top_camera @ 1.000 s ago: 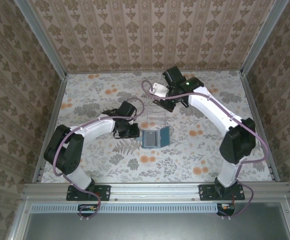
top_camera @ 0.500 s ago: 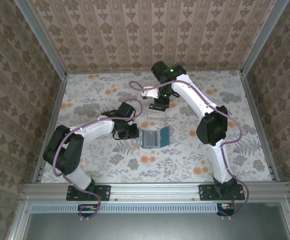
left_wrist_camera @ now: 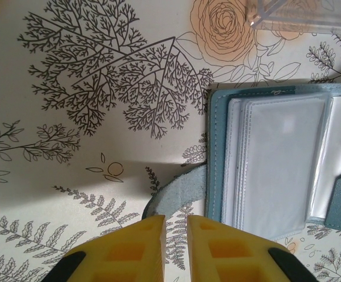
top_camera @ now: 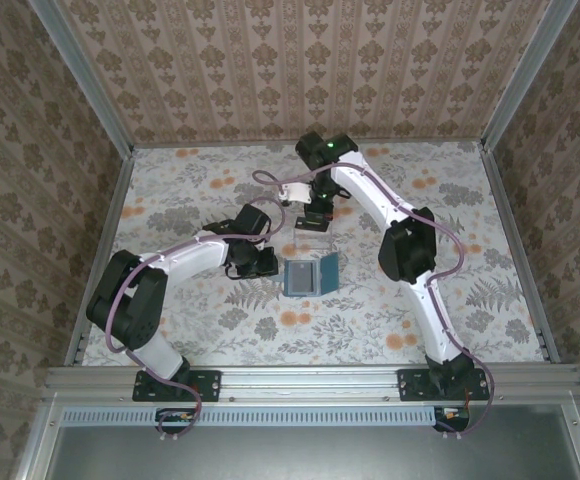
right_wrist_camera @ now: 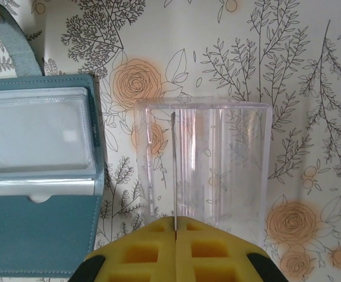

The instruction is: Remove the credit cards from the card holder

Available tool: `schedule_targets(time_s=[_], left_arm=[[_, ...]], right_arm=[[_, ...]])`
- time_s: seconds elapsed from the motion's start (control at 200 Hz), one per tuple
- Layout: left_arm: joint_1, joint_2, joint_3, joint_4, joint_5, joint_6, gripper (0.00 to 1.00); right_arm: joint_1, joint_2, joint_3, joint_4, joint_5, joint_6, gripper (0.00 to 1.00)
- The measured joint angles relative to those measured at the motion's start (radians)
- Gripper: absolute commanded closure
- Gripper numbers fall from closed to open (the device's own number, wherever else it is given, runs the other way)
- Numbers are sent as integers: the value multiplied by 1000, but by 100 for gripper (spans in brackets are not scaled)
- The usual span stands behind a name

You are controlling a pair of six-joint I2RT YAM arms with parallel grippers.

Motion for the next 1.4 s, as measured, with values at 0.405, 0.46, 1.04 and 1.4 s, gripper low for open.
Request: schedule_targets(time_s=[0.405,0.46,1.04,1.4], left_arm=[[0,0,-13,3,0,-14,82],[0,0,-13,3,0,-14,82],[0,0,-13,-12,0,-14,82],[0,0,-13,-20,-3,-14,81]], right_arm=[[0,71,10,-76,-50,-11,100],[0,72,10,-87,-56,-11,100],[-4,104,11,-81,-90,14,77],[-15,87,6,19,-35,41,75]])
